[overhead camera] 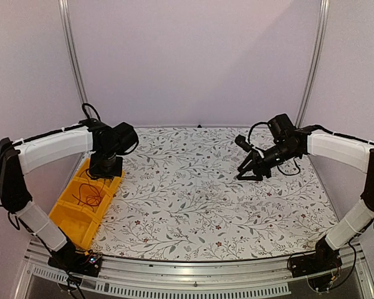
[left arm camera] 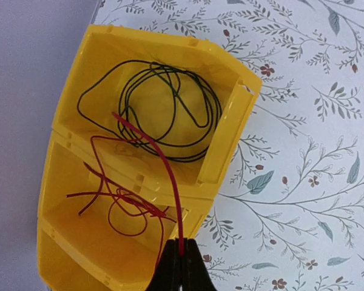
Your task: Untangle the cables
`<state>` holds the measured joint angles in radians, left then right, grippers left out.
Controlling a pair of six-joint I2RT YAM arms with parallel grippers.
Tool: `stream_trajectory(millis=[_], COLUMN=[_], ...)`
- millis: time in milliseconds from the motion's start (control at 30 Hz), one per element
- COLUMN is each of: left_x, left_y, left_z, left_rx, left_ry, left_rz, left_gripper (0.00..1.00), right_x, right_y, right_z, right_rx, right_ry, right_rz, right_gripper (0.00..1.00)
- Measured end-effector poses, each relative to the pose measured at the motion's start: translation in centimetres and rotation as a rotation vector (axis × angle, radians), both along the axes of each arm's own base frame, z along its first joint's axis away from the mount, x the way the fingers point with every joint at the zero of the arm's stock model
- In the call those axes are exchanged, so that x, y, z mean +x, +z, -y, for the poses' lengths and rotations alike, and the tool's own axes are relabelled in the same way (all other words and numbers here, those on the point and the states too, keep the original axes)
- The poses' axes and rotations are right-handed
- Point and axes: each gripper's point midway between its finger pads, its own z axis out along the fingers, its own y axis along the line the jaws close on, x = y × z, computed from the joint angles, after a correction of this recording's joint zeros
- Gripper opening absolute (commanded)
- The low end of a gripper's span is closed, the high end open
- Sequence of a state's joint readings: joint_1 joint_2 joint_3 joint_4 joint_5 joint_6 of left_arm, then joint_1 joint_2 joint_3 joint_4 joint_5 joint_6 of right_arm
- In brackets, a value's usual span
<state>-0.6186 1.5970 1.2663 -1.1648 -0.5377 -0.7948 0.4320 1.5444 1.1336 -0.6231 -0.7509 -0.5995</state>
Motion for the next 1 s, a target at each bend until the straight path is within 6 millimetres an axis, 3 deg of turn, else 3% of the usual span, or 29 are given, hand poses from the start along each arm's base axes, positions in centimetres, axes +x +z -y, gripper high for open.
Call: stream_trajectory(millis=[167, 300, 533, 667, 800, 900, 1000], left_x=[-3.7, -6.0, -6.4, -5.0, -5.7, -6.9, -8.1], left_y=[3.1, 4.2, 6.1, 12.4, 17.7, 18.1, 15.8], left_z=[-2.7, -4.0, -4.8, -5.5, -7.0, -8.1, -8.6], left_rx=[-0.037, -0.08, -0.076, -0.122, -0.205, -0.255, -0.285], left_ry=[0.095, 0.14, 0.165, 0.173, 0.202, 0.226, 0.256], left_rz=[0.043, 0.068, 0.165, 0.391, 0.575, 0.603, 0.563], left_gripper=[0.0, 0.0, 0.0, 0.0, 0.0, 0.0, 0.0], right_x=[-0.2, -0.3, -0.5, -0.5, -0.7, -0.8, -0.8], right_y=[-0.4, -0.7, -1.1, -1.1, -1.5, -1.6, -1.6], right_z=[-0.3, -0.4, -0.7, -0.7, -0.6, -0.6, -0.6], right_rx=[0.011, 0.018, 0.032, 0.034, 0.03, 0.029, 0.029], right_ry=[0.016, 0.029, 0.047, 0.051, 0.051, 0.052, 0.052], right_rz=[-0.023, -0.036, -0.054, -0.054, -0.062, -0.063, -0.063], right_gripper=[0.48, 0.48, 0.48, 0.48, 0.48, 0.48, 0.48])
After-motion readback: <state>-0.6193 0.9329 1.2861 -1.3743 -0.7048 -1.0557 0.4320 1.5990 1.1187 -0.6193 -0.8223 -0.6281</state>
